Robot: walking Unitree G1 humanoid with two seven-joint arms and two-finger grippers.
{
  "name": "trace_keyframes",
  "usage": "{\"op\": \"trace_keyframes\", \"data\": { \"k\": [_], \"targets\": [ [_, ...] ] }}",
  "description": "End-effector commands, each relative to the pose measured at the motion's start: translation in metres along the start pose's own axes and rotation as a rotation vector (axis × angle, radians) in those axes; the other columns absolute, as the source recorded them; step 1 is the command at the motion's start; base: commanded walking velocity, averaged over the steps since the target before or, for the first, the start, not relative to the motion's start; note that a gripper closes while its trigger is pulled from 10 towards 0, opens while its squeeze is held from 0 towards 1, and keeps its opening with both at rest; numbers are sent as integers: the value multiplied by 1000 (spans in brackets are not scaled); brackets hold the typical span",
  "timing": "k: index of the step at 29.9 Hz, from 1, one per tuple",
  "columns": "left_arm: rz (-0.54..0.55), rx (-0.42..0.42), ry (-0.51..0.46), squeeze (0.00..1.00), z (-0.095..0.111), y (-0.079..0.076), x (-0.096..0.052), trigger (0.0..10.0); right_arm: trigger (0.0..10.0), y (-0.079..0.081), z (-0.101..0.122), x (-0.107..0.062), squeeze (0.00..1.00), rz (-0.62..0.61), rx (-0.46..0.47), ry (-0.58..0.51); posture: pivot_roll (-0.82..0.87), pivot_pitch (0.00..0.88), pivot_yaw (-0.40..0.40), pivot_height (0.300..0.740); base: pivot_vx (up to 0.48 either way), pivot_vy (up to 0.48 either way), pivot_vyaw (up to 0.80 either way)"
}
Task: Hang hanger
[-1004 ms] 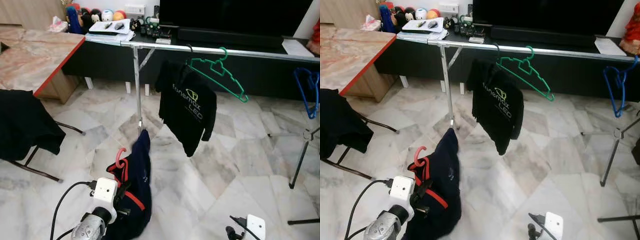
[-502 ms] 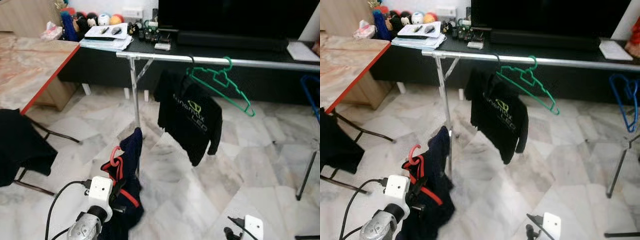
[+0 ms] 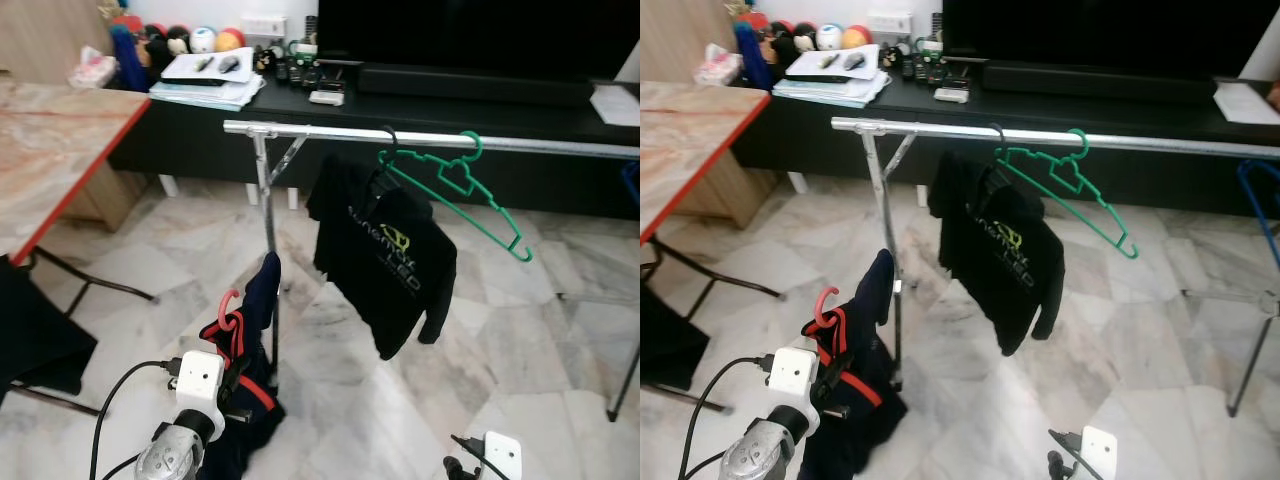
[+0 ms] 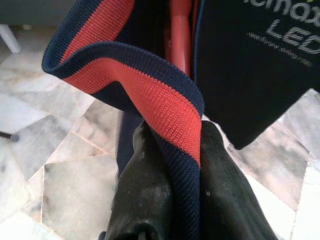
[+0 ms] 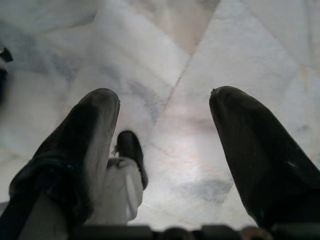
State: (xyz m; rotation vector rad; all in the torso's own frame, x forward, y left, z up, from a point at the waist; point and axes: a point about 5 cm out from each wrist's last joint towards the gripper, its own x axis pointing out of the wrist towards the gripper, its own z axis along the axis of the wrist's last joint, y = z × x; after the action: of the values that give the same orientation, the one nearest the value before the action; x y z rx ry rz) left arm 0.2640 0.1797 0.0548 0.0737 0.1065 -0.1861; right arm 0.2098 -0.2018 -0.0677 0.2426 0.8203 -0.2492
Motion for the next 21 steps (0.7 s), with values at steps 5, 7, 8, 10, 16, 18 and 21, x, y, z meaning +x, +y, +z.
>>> {"op": "trace_keyframes", "data": {
  "k": [5, 7, 8, 10, 16, 18, 21],
  "targets": [
    [31, -23, 18, 0, -5, 5, -5, 10000, 10000, 0, -13, -2, 0, 2, -3, 42, 2, 162, -33, 740, 0, 0, 0],
    [37, -23, 9, 0, -5, 6, -5, 10000, 10000, 0, -13, -2, 0, 6, -18, 44, 0, 148, -32, 740, 0, 0, 0],
    [39, -22, 5, 0, -4, 6, -5, 10000, 10000, -1, -13, -2, 0, 7, -25, 45, 0, 148, -32, 740, 0, 0, 0],
    [39, -15, 1, 0, -4, 7, -4, 10000, 10000, -1, -13, -2, 0, 9, -46, 45, 1, 142, -32, 740, 0, 0, 0],
    [31, -5, -2, 0, -3, 7, -3, 10000, 10000, -1, -13, -3, 0, 10, -48, 45, 3, 131, -31, 740, 0, -280, 691],
    [30, -4, -3, 0, -2, 7, -3, 10000, 10000, 0, -13, -3, 0, 6, -39, 45, 2, 132, -31, 740, 120, -291, 0],
    [27, -4, -4, 0, -2, 7, -2, 10000, 10000, 0, -13, -2, 0, 6, -41, 45, 2, 134, -32, 740, 162, -289, 0]
  ]
}}
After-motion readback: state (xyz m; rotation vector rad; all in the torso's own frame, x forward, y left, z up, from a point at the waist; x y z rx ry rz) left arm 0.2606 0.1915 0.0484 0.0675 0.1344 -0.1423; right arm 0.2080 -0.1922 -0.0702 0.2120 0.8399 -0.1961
